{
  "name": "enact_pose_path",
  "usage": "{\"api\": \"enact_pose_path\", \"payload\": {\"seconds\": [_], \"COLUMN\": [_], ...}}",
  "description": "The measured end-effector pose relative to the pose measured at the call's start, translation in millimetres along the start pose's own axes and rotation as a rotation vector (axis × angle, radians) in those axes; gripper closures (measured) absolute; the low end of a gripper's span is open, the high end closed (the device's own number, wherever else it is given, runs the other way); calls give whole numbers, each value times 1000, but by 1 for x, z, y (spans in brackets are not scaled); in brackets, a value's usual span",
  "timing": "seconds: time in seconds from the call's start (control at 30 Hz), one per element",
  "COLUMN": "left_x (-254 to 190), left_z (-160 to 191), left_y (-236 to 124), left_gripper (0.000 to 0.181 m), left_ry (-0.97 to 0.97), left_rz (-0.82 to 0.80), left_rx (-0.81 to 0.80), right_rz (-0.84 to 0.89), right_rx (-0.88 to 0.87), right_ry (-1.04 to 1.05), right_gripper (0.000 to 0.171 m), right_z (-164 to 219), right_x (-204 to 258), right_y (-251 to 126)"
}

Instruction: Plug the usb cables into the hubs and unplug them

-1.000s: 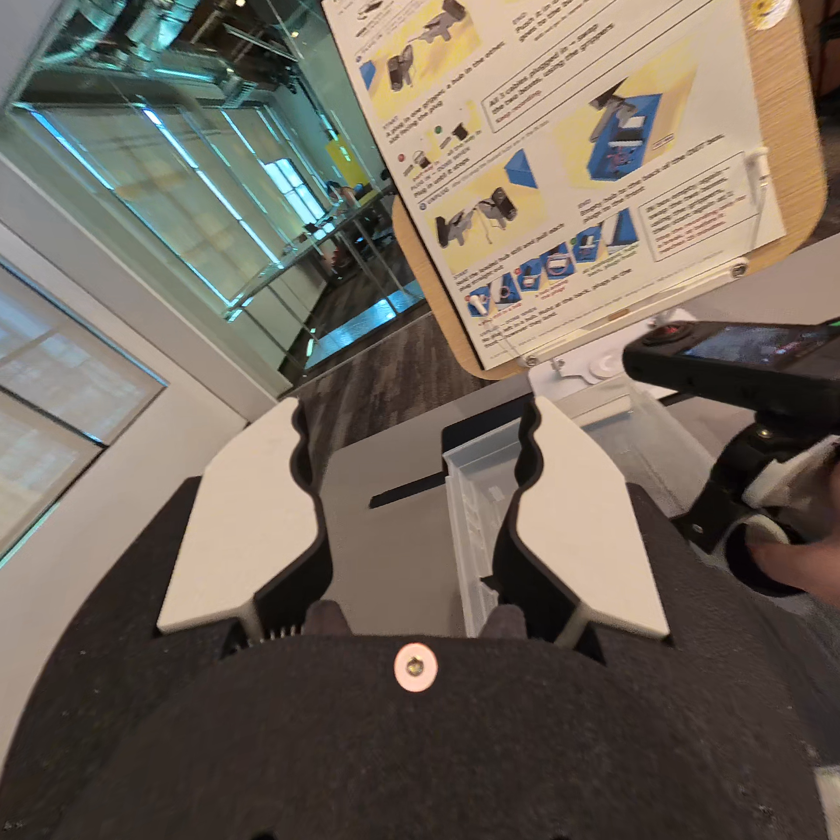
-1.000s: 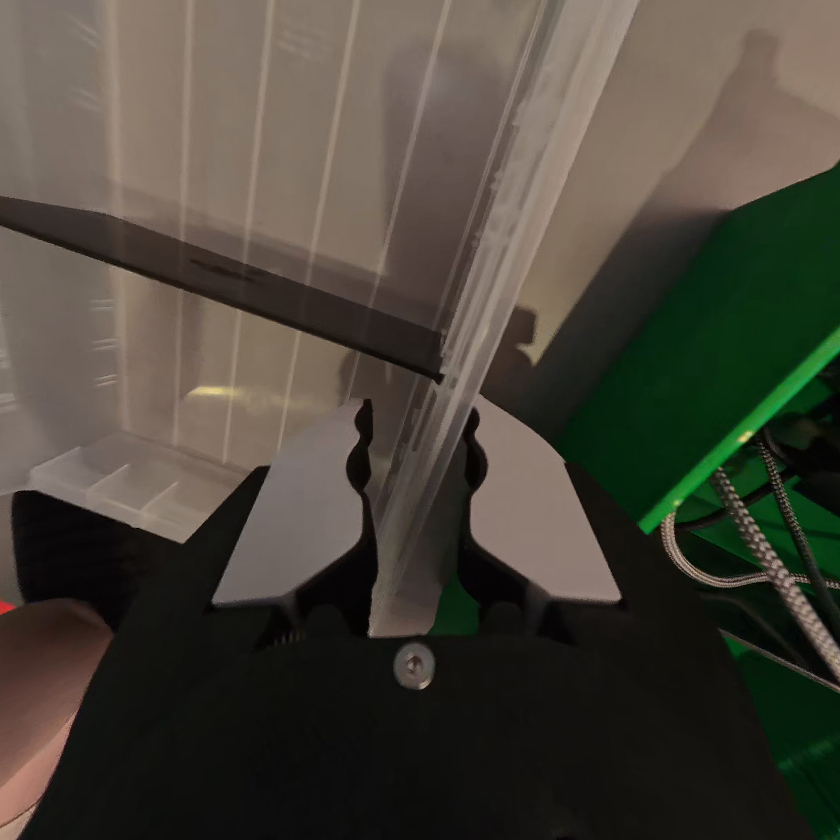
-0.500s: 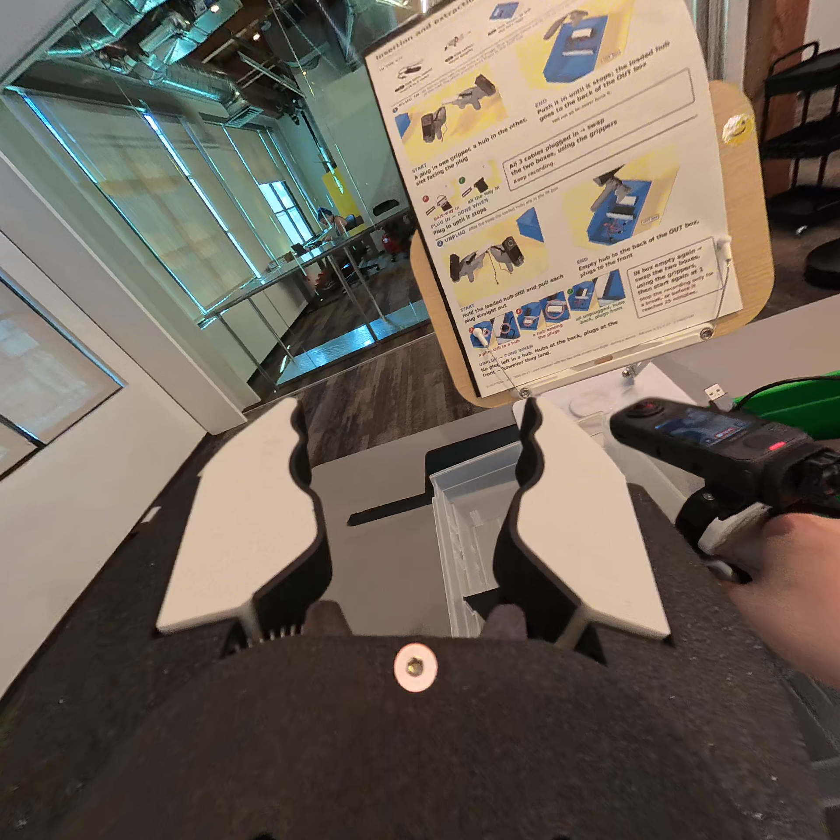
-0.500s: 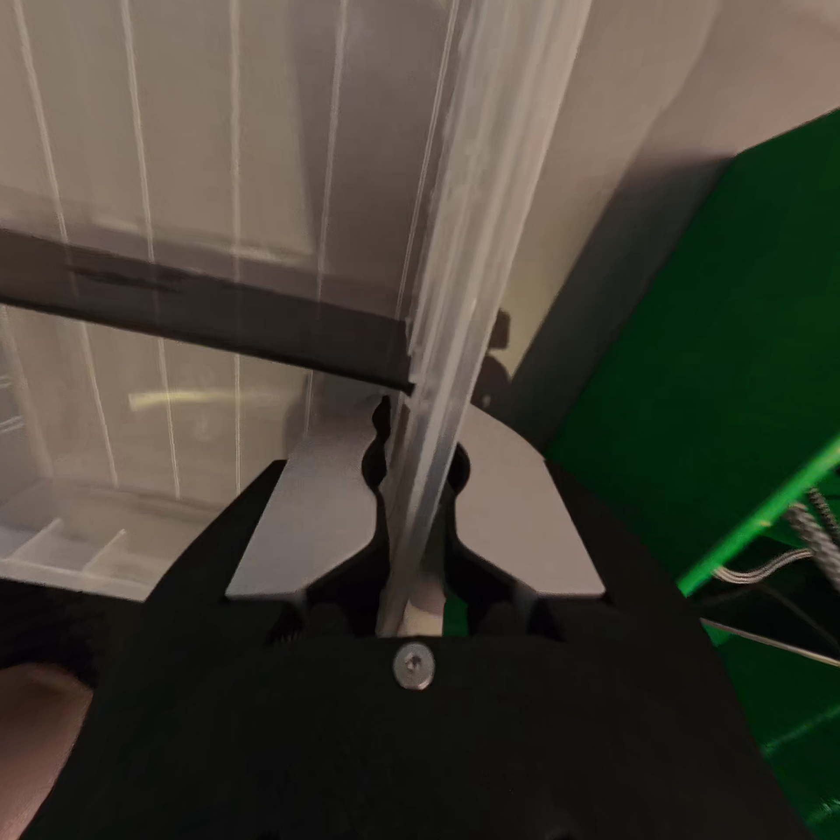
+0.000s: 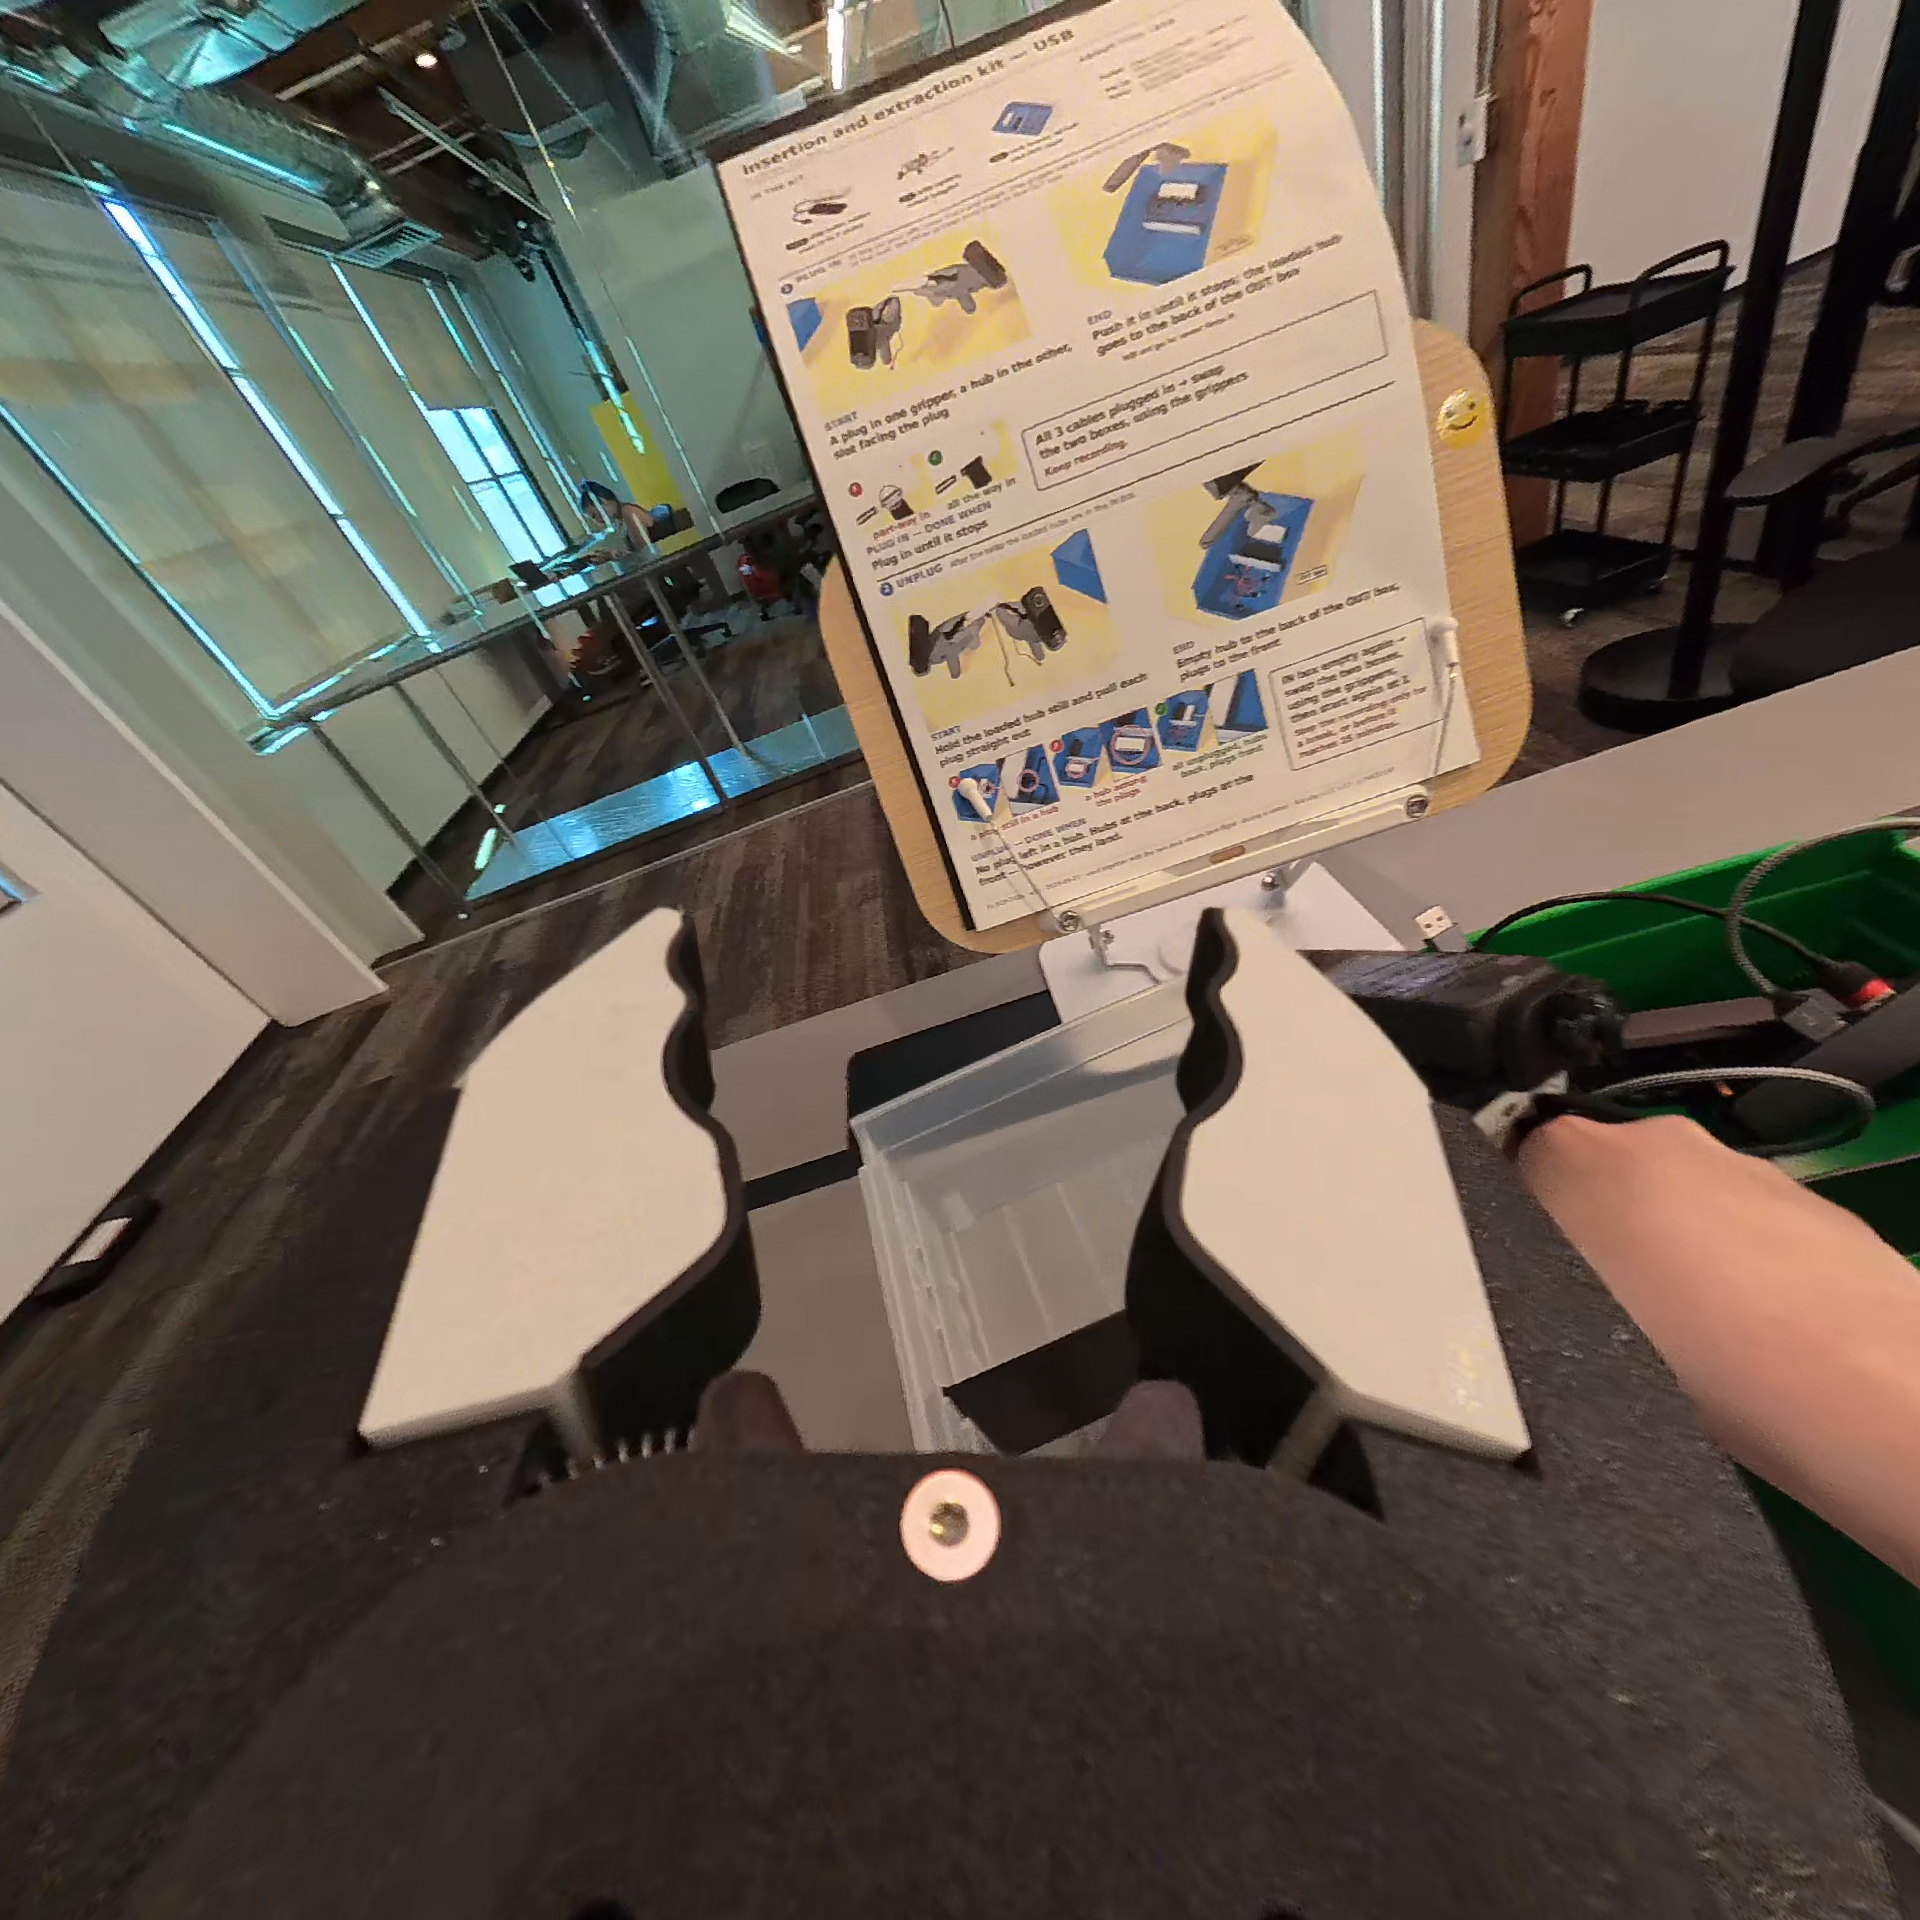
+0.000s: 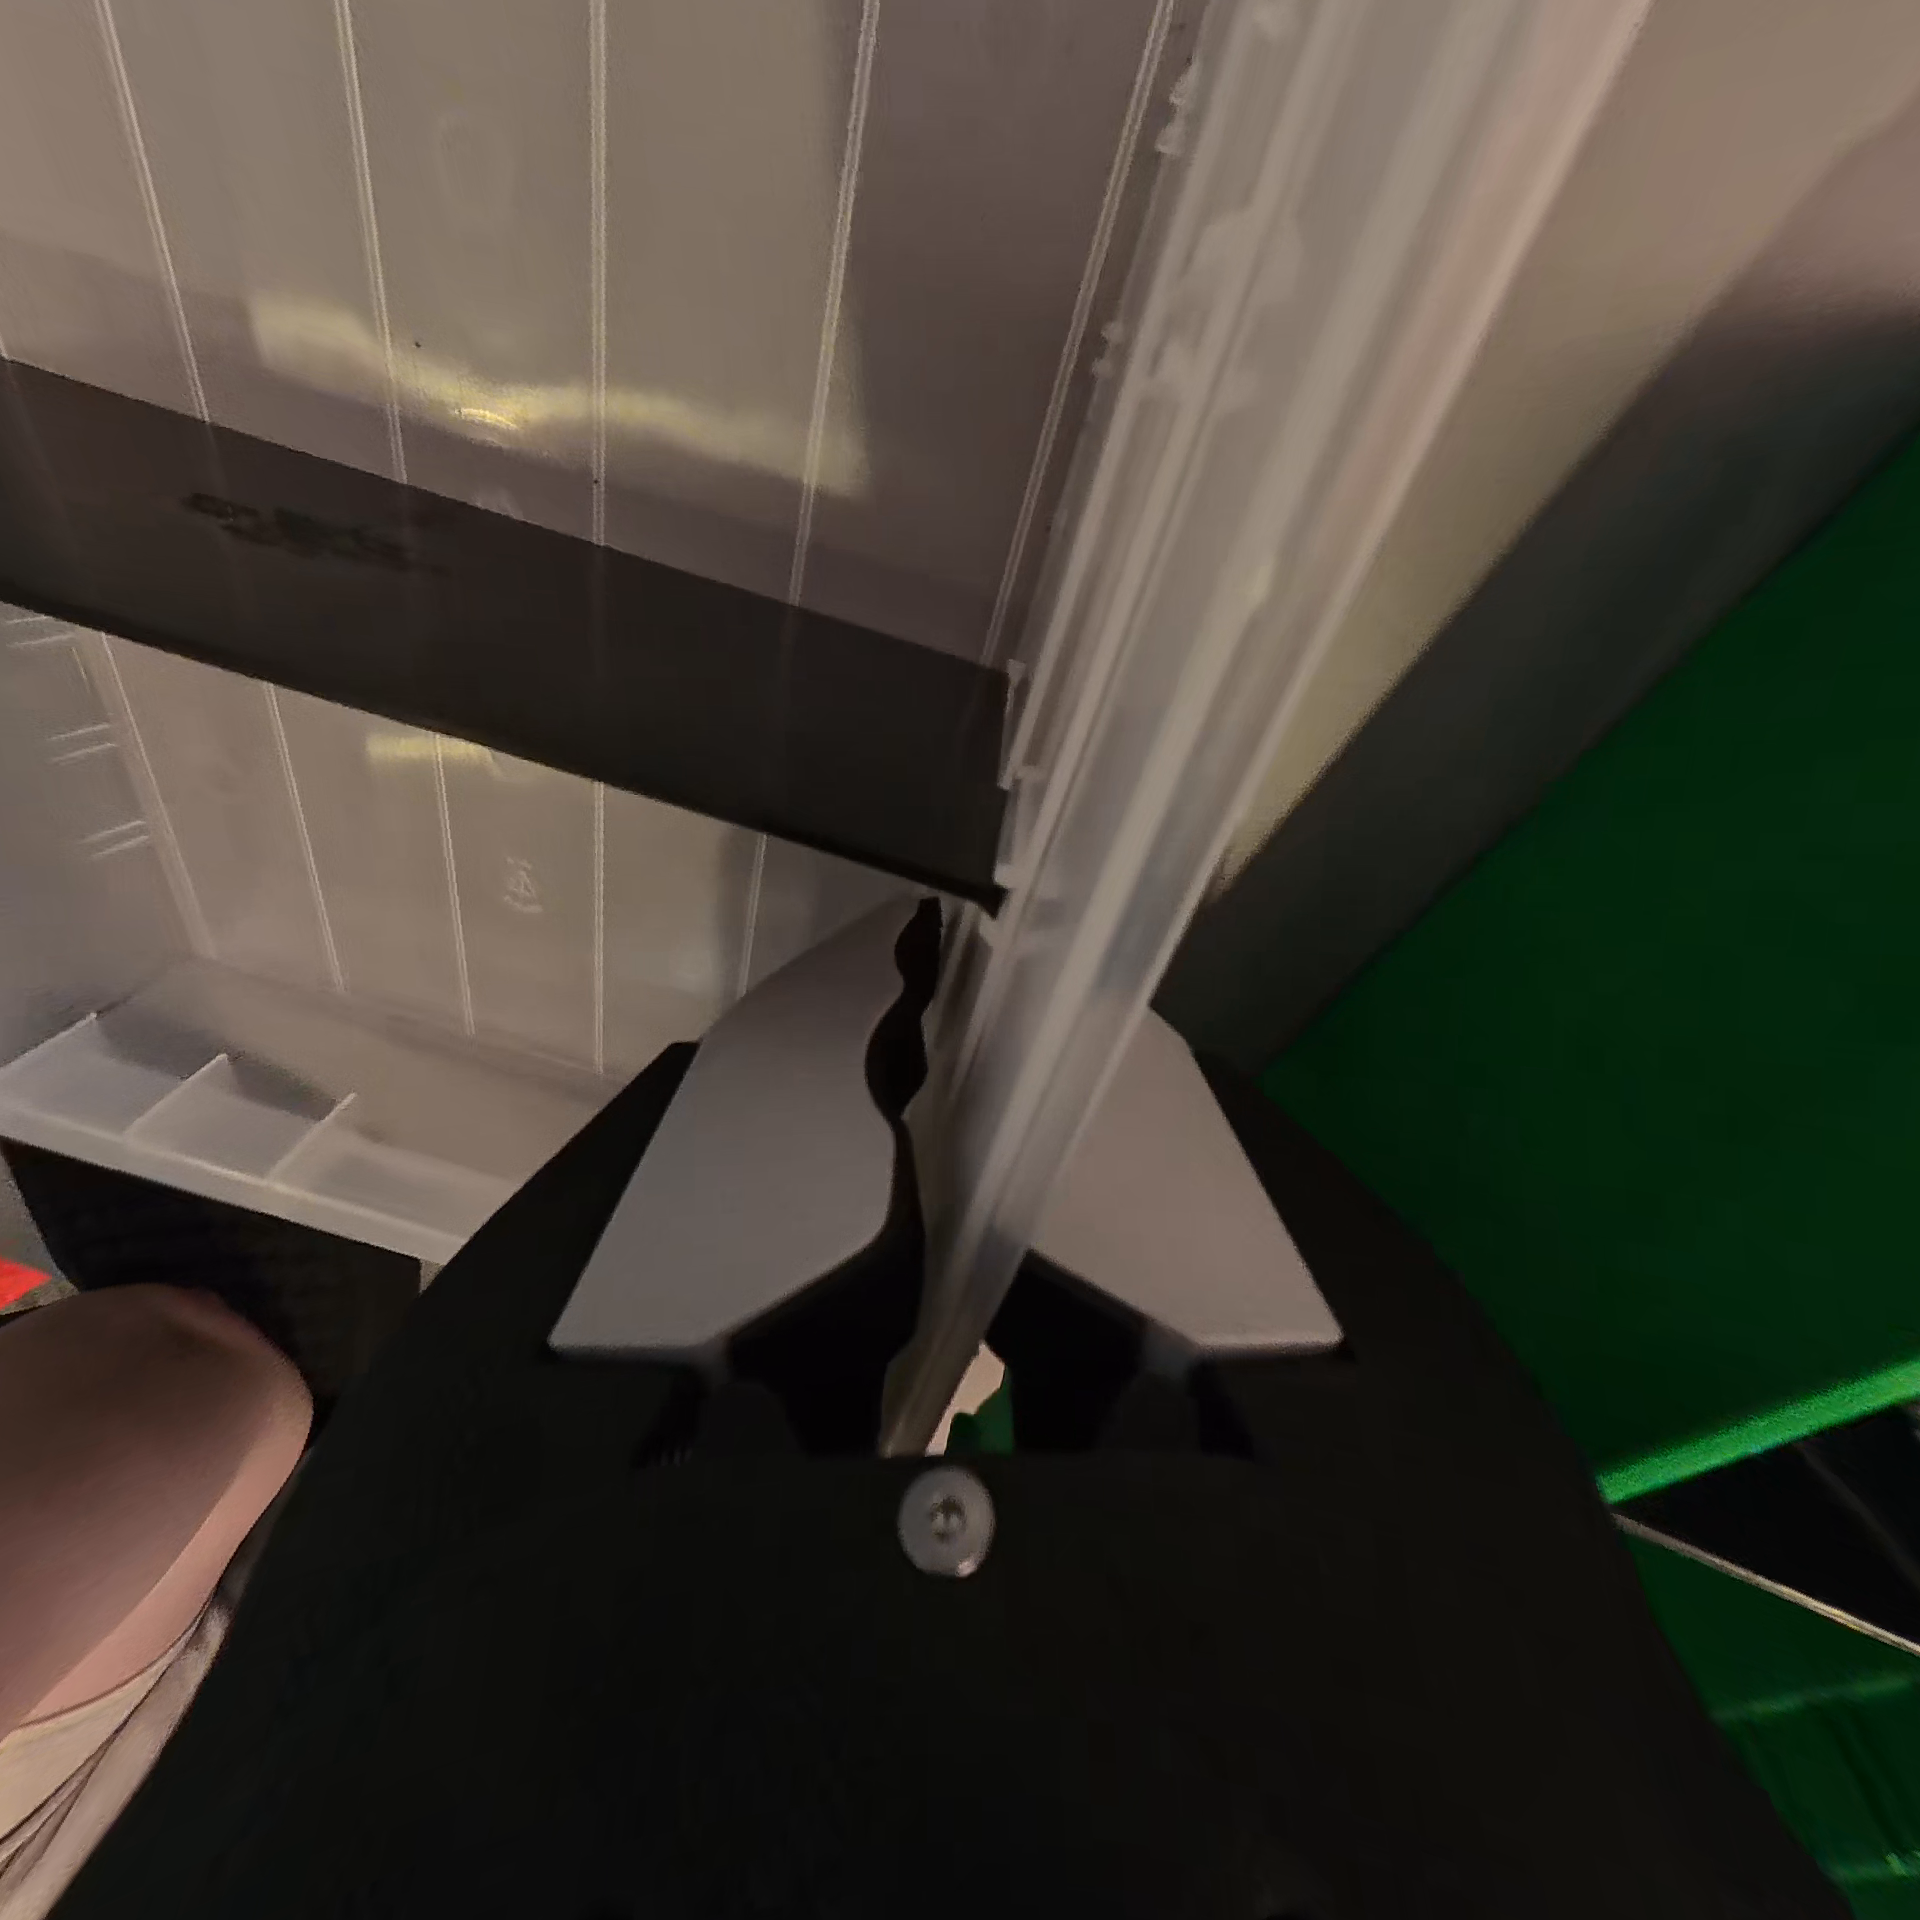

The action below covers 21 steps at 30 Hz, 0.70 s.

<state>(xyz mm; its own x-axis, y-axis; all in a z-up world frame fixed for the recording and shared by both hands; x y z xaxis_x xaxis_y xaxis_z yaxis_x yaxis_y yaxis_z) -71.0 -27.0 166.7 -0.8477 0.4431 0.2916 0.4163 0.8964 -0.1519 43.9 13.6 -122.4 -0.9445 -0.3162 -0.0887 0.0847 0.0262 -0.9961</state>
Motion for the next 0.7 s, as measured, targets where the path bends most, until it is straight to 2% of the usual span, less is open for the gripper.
{"api": "enact_pose_path", "payload": {"seconds": [0.1, 0.2, 0.3, 0.37, 0.43, 0.53, 0.6, 0.63, 0.7], "left_x": [-7, -11, -17, -29, -44, -52, -53, -58, -76], "left_z": [-2, -14, -38, -53, -53, -43, -36, -30, -12], "left_y": [-6, -33, -81, -113, -133, -134, -120, -108, -76], "left_gripper": [91, 89, 105, 110, 108, 101, 99, 97, 95], "left_ry": [-50, -89, -153, -214, -229, -204, -191, -185, -185], "left_rz": [79, 128, 198, 336, 477, 541, 541, 563, 646], "left_rx": [-6, -58, -228, -358, -360, -285, -223, -171, -25], "right_rz": [-41, -80, -111, -114, -88, -25, 28, 55, 110], "right_rx": [46, 44, -6, -45, -91, -137, -143, -141, -131], "right_ry": [-14, -49, -78, -84, -62, 28, 118, 170, 286], "right_gripper": [167, 167, 167, 167, 167, 167, 164, 168, 167], "right_z": [3, 2, 0, 4, 14, 44, 76, 95, 137], "right_x": [4, 5, -3, -24, -59, -130, -185, -214, -269], "right_y": [-11, -39, -85, -121, -156, -199, -219, -225, -231]}}
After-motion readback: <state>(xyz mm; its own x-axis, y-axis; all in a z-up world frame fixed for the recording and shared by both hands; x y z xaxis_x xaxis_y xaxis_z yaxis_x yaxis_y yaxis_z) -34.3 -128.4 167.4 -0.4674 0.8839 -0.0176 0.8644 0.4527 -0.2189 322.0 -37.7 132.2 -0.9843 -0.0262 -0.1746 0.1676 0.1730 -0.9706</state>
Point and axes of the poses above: each gripper's, where its closed fingertips meet, y out along the fingers, z out of its underside, x = y × z across the jaws, the point moved 2 cm from there along -y, back along the fingers, and after that the axes turned 15 degrees about z, right-handed, at the moved point
